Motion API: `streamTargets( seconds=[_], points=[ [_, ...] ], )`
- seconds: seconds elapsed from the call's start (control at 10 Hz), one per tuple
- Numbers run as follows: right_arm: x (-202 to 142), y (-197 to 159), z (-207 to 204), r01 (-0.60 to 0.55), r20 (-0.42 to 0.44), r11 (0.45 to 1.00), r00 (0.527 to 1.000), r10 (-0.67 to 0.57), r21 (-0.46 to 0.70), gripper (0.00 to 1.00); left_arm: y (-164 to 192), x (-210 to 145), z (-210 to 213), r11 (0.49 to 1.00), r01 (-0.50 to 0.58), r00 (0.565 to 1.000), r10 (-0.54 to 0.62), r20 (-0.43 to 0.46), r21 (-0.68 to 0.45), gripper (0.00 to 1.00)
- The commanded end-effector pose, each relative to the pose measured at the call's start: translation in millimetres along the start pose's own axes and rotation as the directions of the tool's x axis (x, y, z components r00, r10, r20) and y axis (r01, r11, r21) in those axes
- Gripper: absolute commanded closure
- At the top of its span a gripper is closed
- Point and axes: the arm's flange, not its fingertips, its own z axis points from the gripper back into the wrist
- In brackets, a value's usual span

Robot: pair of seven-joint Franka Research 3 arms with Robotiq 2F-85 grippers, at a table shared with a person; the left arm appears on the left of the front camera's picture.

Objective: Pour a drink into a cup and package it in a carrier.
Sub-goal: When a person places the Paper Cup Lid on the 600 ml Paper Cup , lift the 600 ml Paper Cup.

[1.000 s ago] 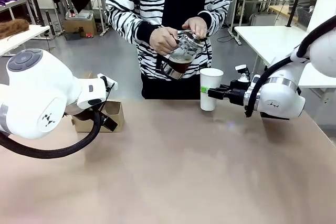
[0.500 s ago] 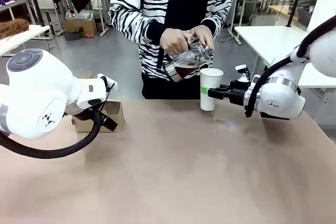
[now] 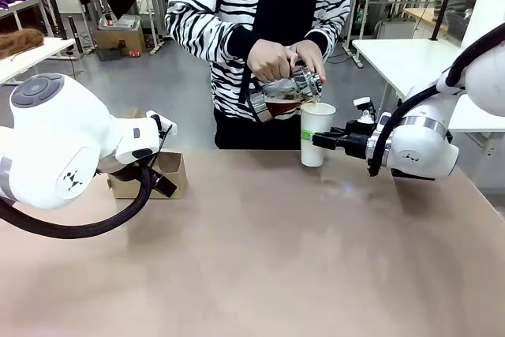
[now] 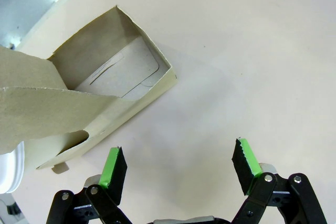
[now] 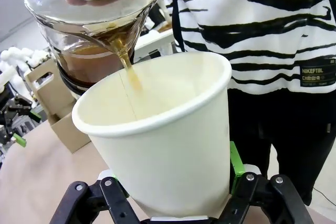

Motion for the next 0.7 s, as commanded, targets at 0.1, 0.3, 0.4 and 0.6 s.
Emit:
streamTargets(
  seconds=[0.1, 0.3, 0.4, 0.6],
  points=[
    [4.0, 3.2, 1.3, 0.015, -0.004, 1.0, 1.0, -0.015, 0.006, 0.2, -0.7, 0.2, 0.4, 1.0, 0.002, 1.0, -0.002, 0.001, -0.002, 0.0],
    [4.0, 3.2, 1.3, 0.015, -0.004, 1.0, 1.0, -0.015, 0.006, 0.2, -0.7, 0.2, 0.4, 1.0, 0.002, 1.0, -0.002, 0.001, -0.002, 0.0],
    [4.0, 3.2, 1.3, 0.015, -0.004, 1.0, 1.0, -0.015, 0.006, 0.2, -0.7, 0.2, 0.4, 1.0, 0.002, 1.0, -0.002, 0.001, -0.002, 0.0],
    [4.0, 3.2, 1.3, 0.015, -0.004, 1.0, 1.0, -0.015, 0.006, 0.2, -0.7, 0.2, 0.4, 1.0, 0.002, 1.0, -0.002, 0.001, -0.002, 0.0]
  ],
)
